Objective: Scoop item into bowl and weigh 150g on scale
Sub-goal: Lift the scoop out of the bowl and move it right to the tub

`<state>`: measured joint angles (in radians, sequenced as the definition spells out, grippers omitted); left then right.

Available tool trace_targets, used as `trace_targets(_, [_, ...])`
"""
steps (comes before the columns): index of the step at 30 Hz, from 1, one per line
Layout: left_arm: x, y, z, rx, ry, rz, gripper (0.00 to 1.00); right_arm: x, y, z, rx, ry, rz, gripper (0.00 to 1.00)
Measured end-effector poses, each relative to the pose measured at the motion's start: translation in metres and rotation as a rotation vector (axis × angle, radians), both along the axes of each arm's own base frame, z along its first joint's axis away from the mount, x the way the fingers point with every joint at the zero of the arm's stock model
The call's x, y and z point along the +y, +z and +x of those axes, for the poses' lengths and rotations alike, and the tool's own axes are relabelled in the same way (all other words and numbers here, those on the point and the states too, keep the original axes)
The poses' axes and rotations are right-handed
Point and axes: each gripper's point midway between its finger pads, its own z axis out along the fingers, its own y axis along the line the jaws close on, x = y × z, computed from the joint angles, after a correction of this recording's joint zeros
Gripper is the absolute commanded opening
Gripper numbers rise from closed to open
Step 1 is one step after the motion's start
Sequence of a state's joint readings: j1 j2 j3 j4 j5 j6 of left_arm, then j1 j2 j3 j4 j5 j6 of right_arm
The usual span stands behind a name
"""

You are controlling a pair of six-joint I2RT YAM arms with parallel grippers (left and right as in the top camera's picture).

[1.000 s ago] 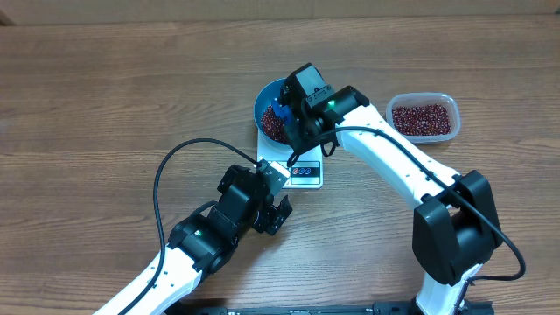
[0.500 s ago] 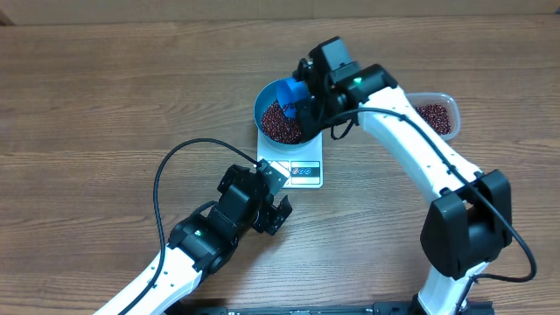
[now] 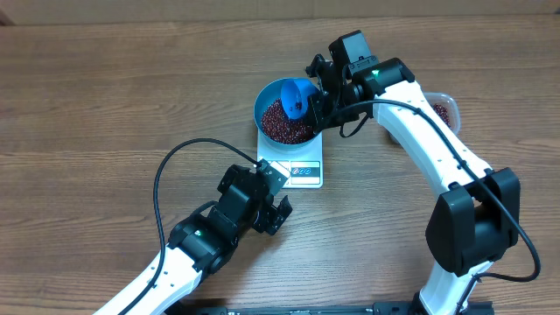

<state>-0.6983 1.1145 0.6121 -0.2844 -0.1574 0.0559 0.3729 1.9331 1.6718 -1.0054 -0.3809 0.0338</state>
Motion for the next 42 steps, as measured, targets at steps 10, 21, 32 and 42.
trace_targets(10, [0.0,0.0,0.0,0.0,0.0,0.0,1.0,0.001,0.001,-0.001,0.002,0.003,0.006,0.04])
trace_targets(21, [0.0,0.0,0.0,0.0,0.0,0.0,1.0,-0.001,0.01,-0.006,0.0,0.003,0.008,0.04])
trace_targets(32, [0.0,0.0,0.0,0.0,0.0,0.0,1.0,-0.005,0.053,-0.013,-0.093,0.001,0.039,0.04])
trace_targets(42, [0.0,0.0,0.0,0.0,0.0,0.0,0.99,-0.048,0.114,-0.008,-0.278,-0.107,0.005,0.04])
